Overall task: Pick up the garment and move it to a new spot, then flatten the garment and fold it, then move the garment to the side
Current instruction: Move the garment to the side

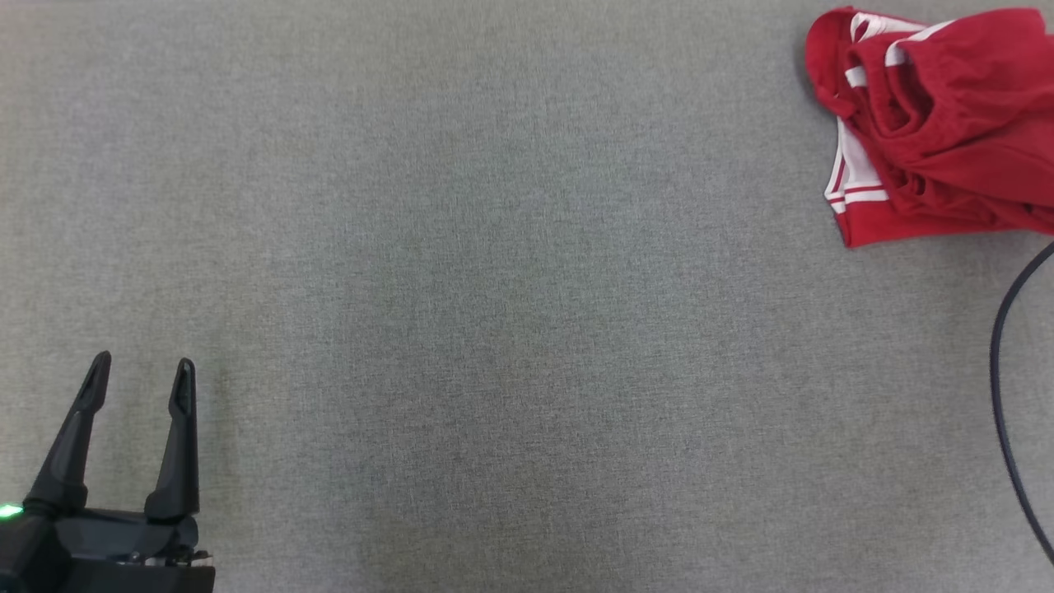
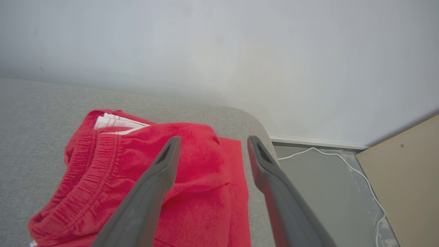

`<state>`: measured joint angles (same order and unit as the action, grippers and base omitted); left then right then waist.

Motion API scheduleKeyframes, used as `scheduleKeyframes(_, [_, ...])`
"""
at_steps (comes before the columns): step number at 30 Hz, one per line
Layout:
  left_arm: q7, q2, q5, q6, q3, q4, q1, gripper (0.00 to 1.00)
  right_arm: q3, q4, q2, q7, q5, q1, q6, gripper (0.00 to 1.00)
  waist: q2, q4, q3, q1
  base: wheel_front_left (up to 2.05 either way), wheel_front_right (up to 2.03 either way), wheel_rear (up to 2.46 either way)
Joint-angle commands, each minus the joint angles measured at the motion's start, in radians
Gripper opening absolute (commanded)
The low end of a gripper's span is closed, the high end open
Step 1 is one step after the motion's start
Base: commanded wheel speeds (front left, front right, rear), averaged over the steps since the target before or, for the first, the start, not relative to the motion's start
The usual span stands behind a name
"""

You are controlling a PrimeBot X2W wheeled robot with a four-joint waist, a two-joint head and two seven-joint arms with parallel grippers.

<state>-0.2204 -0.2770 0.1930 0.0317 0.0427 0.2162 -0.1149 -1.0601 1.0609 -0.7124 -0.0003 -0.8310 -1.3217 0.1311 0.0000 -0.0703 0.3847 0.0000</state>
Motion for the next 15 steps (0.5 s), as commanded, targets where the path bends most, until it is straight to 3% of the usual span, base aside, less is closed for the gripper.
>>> scheduleKeyframes(1, [-0.010,0.005,0.006,-0.006,-0.001,-0.010,0.006,1.00,0.008,0.002,0.014,-0.028,-0.004,-0.006,-0.001,1.00,0.0000,-0.001,-0.024,0.0000,0.00,0.00,0.00])
scheduleKeyframes(8, [-0.029,0.032,0.022,-0.017,0.000,-0.042,0.038,1.00,0.070,-0.044,0.066,-0.177,-0.082,0.054,-0.001,1.00,0.0000,0.004,-0.100,0.0000,0.00,0.00,0.00])
scheduleKeyframes(15, [-0.036,0.049,0.033,-0.027,0.005,-0.072,0.076,1.00,0.127,-0.114,0.116,-0.251,-0.139,0.159,-0.001,1.00,0.0000,0.008,-0.184,0.0000,0.00,0.00,0.00])
